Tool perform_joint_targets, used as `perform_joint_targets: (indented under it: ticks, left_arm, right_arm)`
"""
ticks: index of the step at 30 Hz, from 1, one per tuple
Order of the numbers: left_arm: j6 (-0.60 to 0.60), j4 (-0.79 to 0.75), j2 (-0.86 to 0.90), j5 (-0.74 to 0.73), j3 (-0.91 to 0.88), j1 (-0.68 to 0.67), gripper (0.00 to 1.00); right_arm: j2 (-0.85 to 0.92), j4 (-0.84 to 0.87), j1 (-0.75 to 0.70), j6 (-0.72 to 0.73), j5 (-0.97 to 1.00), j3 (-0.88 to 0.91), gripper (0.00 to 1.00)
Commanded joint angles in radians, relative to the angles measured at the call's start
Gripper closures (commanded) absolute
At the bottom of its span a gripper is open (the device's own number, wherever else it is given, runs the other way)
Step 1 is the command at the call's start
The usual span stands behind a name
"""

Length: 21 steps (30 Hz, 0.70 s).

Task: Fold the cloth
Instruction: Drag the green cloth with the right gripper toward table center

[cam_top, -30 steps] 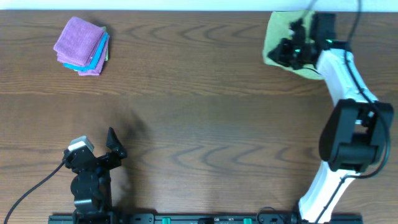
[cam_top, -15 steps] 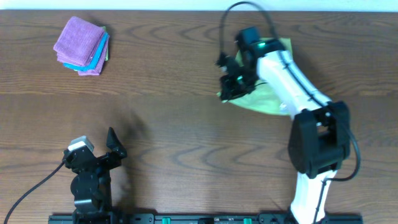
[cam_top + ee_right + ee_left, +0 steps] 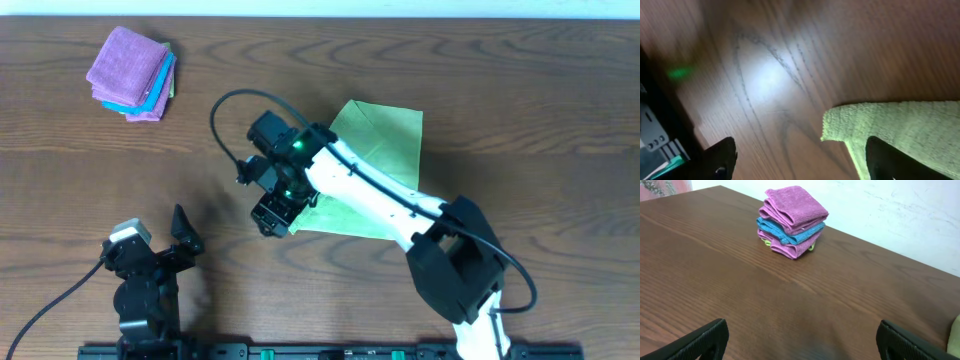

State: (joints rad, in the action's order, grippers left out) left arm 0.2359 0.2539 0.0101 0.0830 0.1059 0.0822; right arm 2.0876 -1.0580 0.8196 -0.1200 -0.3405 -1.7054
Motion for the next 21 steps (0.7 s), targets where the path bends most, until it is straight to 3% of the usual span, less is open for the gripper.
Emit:
perform_joint_targets:
  ticks: [1, 7, 12, 21]
  left_arm:
    - [0.004, 0.011, -0.006, 0.014, -0.024, -0.004, 0.05]
    - [0.004, 0.010, -0.006, 0.014, -0.024, -0.004, 0.05]
    - [0.004, 0.010, -0.006, 0.014, -0.024, -0.004, 0.05]
    - [0.004, 0.010, -0.006, 0.014, -0.024, -0.004, 0.05]
  right_arm:
    - [-0.008, 0.000, -0.033, 0.040, 0.058, -0.018, 0.22]
    - [-0.008, 0.023, -0.248, 0.156, 0.116, -0.019, 0.23]
    - [-0.008, 0.092, -0.442, 0.217, 0.061, -0.018, 0.32]
    - [-0.008, 0.143, -0.517, 0.256, 0.051, 0.024, 0.34]
